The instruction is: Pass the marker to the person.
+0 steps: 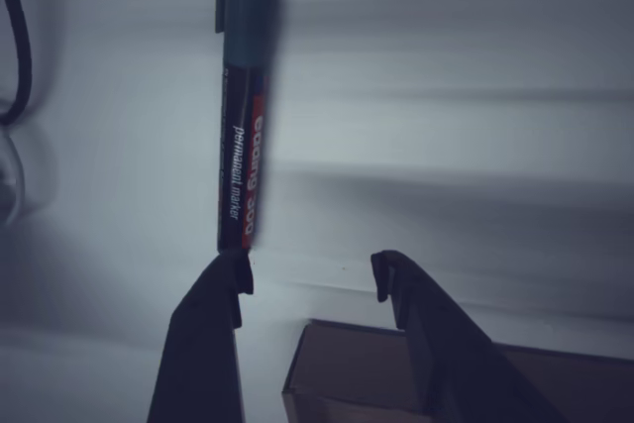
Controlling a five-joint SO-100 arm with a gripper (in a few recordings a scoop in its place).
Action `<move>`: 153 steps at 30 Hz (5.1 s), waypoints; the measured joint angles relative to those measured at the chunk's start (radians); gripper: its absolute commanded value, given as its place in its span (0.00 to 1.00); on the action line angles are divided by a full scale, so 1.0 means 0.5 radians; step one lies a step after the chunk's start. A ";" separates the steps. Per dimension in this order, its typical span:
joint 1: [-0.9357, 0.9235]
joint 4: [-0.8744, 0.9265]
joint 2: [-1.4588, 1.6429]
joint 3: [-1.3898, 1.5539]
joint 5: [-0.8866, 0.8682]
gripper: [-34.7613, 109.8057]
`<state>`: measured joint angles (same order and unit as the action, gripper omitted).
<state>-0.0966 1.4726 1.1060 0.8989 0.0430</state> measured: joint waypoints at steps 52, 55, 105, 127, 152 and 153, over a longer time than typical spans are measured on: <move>-0.046 -0.258 -0.598 -0.433 0.163 0.47; -0.043 -0.396 -0.638 -0.433 0.172 0.47; -0.107 -0.368 -0.847 -0.494 0.049 0.47; -0.169 -0.166 -0.936 -0.568 0.043 0.46; -0.218 0.086 -0.973 -0.626 0.147 0.39; -0.221 0.092 -0.973 -0.626 0.147 0.39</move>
<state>-0.2071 1.5186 0.6197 0.5860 0.1166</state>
